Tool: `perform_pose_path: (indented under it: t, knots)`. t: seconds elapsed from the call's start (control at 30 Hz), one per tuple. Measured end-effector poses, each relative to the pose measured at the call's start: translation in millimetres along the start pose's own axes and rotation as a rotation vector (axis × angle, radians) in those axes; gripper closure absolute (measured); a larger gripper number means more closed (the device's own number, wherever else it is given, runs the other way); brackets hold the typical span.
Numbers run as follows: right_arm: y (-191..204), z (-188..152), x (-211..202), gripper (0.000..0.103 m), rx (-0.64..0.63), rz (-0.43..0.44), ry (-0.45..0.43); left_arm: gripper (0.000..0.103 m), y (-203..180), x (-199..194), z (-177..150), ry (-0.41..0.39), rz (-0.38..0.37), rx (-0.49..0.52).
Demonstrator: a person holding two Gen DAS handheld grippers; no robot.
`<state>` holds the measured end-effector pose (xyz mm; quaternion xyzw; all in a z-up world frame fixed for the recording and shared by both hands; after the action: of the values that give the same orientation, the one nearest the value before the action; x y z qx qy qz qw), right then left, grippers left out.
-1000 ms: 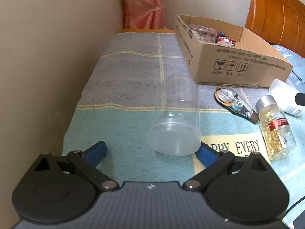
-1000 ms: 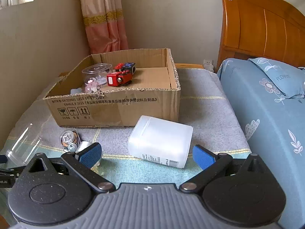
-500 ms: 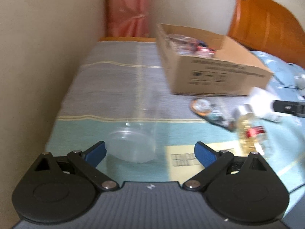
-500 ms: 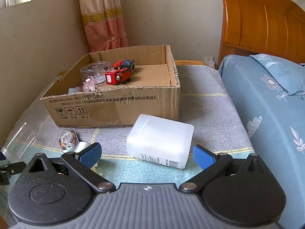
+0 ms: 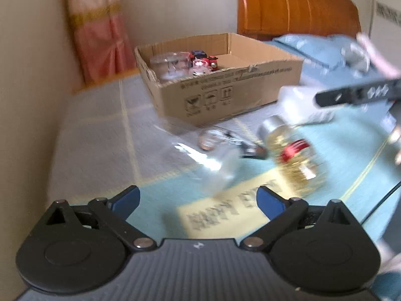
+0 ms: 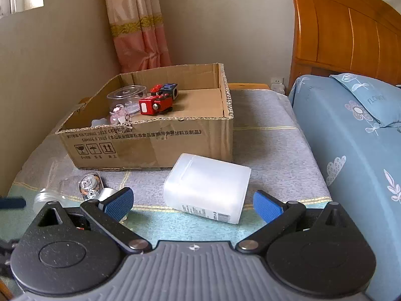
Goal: Organize rigid objects
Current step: 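Move the left gripper to the clear plastic jar while the right approaches the white plastic box, then close the left gripper on the clear jar while the right gripper grasps the white box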
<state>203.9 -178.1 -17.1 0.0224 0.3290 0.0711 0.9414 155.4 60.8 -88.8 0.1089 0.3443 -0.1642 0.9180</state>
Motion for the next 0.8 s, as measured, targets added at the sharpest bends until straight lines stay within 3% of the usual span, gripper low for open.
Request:
perform_pose_path:
  t: [0.07, 0.23, 0.53, 0.8]
  knots:
    - [-3, 0, -1, 0.000, 0.006, 0.005, -0.006, 0.004, 6, 3, 2, 0.001, 0.006, 0.044]
    - [-7, 1, -2, 0.000, -0.001, 0.023, -0.016, 0.004, 11, 16, 8, 0.001, -0.067, 0.121]
    - [0, -1, 8, 0.000, -0.034, 0.064, 0.036, 0.004, 15, 38, 22, 0.001, -0.078, 0.212]
    - [-6, 1, 39, 0.000, 0.052, 0.014, 0.097, 0.004, 14, 47, 25, 0.007, -0.082, 0.200]
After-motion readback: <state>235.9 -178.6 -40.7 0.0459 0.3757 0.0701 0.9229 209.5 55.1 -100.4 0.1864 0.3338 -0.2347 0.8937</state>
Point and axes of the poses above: each gripper's, at about its wrist camera, not at the fingertips, and x roughly the way its jaws point, y to its left, z to its top, the point moved 4 cm from there along x, roughly the way its jaws point, and after that the axes turned 3 degrees about -y, right-handed, at the moved point
